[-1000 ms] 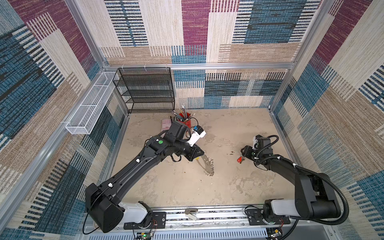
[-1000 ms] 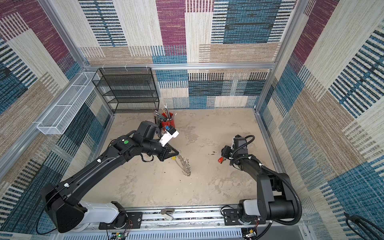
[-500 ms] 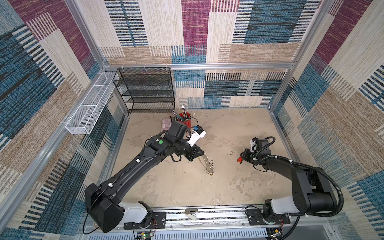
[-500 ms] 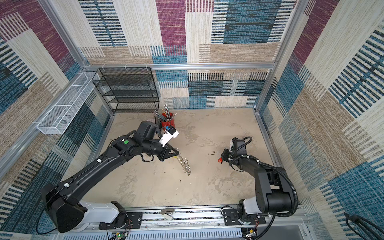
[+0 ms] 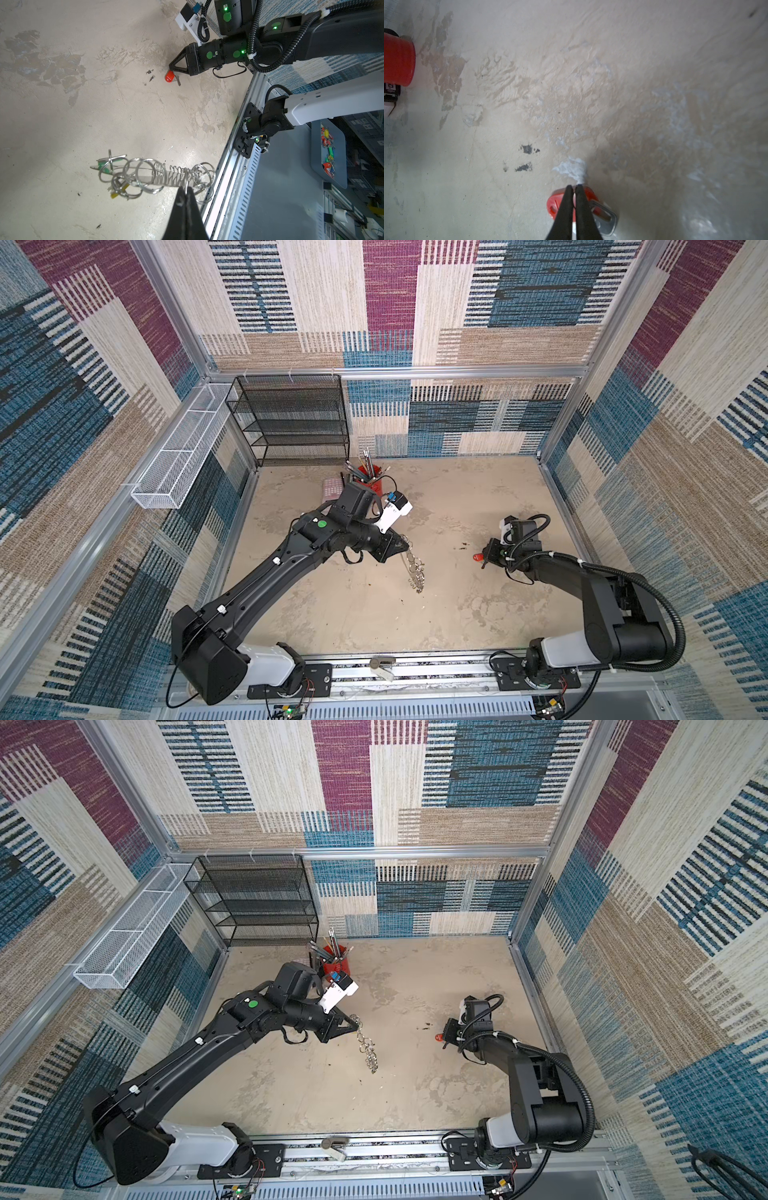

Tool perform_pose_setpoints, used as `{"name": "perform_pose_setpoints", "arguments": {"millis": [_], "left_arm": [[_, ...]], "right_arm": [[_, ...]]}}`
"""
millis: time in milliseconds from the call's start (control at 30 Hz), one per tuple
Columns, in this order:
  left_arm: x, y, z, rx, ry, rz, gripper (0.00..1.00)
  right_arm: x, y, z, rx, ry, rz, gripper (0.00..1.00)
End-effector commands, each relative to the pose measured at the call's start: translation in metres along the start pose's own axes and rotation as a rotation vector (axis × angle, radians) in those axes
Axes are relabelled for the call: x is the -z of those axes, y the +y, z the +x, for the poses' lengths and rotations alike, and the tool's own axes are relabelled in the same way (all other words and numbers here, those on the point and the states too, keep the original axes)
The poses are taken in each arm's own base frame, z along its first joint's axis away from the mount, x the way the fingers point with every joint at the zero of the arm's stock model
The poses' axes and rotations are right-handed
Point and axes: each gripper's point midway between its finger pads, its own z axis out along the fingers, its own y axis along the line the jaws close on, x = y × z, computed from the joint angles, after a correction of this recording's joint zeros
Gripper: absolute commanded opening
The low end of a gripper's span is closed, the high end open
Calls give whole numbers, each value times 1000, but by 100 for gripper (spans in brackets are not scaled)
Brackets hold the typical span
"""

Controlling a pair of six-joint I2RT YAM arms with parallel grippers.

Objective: Put the keys on the keyring
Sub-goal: 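Close the right gripper on the red-tagged key's metal blade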

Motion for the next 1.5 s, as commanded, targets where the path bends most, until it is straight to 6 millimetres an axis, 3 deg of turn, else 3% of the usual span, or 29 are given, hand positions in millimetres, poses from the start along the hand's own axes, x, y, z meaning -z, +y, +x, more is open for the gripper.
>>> {"name": "perform_pose_setpoints", "arguments": {"millis": [0, 233, 367, 600, 800, 1467], "left_arm": [[-1, -4, -7, -19, -26, 25, 0], [-1, -3, -7, -18, -26, 25, 0], [-2, -3, -7, -17, -24, 25, 0], [-3, -3, -6, -13, -21, 25, 0], [-3, -3, -7, -14, -22, 25, 0], [-4, -6, -6, -11, -16, 53, 0]], "right_arm": [[2, -1, -9, 3, -43, 13, 6], [10, -7, -17, -8, -88, 65, 6], [12, -14, -18, -19, -91, 106, 26], [11, -5, -9, -16, -72, 67, 36], [2, -6, 0, -2, -42, 93, 32], [4, -10, -9, -8, -91, 135, 3]]}}
